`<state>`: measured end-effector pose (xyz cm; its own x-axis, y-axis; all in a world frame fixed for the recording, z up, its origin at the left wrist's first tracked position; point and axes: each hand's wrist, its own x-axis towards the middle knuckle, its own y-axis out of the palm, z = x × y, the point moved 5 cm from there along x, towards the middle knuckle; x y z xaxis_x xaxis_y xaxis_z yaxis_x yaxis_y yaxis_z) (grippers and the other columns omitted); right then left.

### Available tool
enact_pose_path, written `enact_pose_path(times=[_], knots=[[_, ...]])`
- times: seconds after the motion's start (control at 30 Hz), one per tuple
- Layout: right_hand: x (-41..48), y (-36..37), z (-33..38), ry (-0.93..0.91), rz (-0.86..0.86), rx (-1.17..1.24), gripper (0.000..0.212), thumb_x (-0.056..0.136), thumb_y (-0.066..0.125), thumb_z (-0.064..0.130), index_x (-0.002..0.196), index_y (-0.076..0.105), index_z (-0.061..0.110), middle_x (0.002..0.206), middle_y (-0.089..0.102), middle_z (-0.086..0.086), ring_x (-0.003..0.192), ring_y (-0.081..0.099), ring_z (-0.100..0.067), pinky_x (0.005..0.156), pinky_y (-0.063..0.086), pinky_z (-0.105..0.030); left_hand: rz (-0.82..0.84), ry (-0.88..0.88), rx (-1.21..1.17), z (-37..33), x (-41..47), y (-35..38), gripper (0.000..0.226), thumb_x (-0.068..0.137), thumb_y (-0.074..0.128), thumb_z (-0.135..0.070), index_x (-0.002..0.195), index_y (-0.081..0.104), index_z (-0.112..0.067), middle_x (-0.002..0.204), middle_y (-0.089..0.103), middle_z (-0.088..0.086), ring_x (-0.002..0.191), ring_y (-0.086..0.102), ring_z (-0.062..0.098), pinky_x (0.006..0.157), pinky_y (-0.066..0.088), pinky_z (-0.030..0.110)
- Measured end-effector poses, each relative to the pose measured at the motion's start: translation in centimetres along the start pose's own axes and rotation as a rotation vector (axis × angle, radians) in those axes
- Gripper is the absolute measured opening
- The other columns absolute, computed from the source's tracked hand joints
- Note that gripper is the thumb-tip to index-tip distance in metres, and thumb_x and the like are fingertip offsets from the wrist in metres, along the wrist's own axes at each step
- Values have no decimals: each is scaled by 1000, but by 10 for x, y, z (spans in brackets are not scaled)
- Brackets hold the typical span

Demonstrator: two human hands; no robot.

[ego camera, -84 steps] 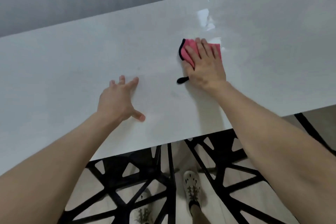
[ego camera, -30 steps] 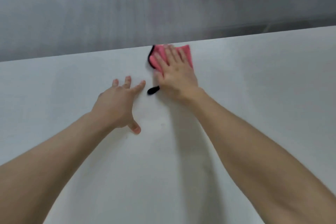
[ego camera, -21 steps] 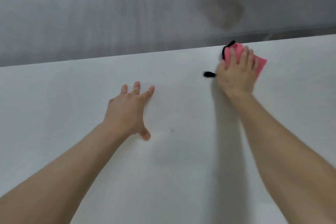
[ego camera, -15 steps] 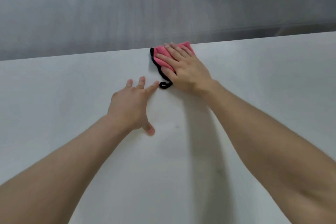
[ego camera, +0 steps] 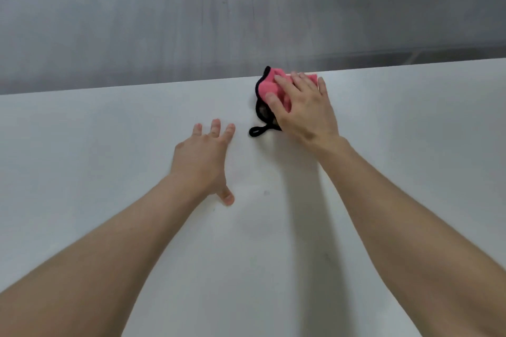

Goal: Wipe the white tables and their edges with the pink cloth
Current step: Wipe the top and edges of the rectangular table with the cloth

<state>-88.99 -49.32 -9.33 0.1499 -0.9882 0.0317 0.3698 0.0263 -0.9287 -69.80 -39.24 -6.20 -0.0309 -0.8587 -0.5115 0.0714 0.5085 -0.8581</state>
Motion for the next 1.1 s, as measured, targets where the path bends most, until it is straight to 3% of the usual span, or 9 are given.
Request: enact_pose_path(times=[0.1,0.37,0.5,0.57,0.7,0.8,0.97,1.03,1.1], knots=[[16,-6,-6,143,-154,20,66,110,28,52,159,50,13,165,50,-9,160,31,-29,135,9,-48,1,4,7,-1,2,1,170,47,105,-59,172,-8,-32,182,-4,-2,167,6,36,117,44,54],[14,26,2,44,17,-138,72,108,29,57,173,16,29,180,13,-12,168,3,-25,135,-7,-49,9,-3,-5,-1,0,0,169,48,104,-61,171,-8,-35,182,-6,-4,167,4,35,118,43,54],[-8,-25,-117,508,-128,-166,87,102,27,55,171,12,4,178,14,-23,167,6,-35,135,-2,-51,10,-16,-20,0,1,1,168,50,104,-59,171,-10,-35,182,-7,-5,168,2,33,119,43,54],[-4,-23,-103,651,-139,-148,89,102,28,50,167,14,-8,175,11,-31,166,4,-42,135,-3,-52,3,-8,-20,0,2,0,168,50,104,-58,171,-9,-35,182,-6,-3,167,3,34,119,43,55],[29,46,56,63,96,-99,78,110,31,54,170,22,5,178,10,-24,167,3,-35,135,-6,-48,-11,-4,-14,0,0,0,166,47,104,-61,172,-3,-38,182,-4,-5,167,5,33,117,43,54],[23,47,62,-209,165,-109,77,107,33,63,170,29,19,179,19,-12,167,9,-25,135,-3,-44,-15,-7,-12,1,1,0,167,45,103,-63,171,-3,-40,182,-3,-7,168,6,31,118,42,53],[-11,-28,-131,432,-119,-182,89,100,21,65,167,34,8,173,26,-26,164,16,-37,134,6,-54,-16,-5,-30,2,3,2,171,45,104,-62,171,-8,-38,182,-4,-7,167,6,30,117,43,53],[-11,-31,-130,615,-118,-148,94,99,18,64,168,25,1,174,18,-30,165,11,-41,134,3,-54,-8,-9,-37,1,3,1,171,45,105,-60,171,-8,-38,182,-4,-6,168,5,31,118,42,53],[1,-1,-59,462,-77,-114,95,98,25,67,168,26,3,175,15,-30,166,8,-40,135,-2,-50,-4,-11,-28,0,4,1,171,43,104,-61,171,-7,-38,182,-4,-7,167,6,31,118,42,53]])
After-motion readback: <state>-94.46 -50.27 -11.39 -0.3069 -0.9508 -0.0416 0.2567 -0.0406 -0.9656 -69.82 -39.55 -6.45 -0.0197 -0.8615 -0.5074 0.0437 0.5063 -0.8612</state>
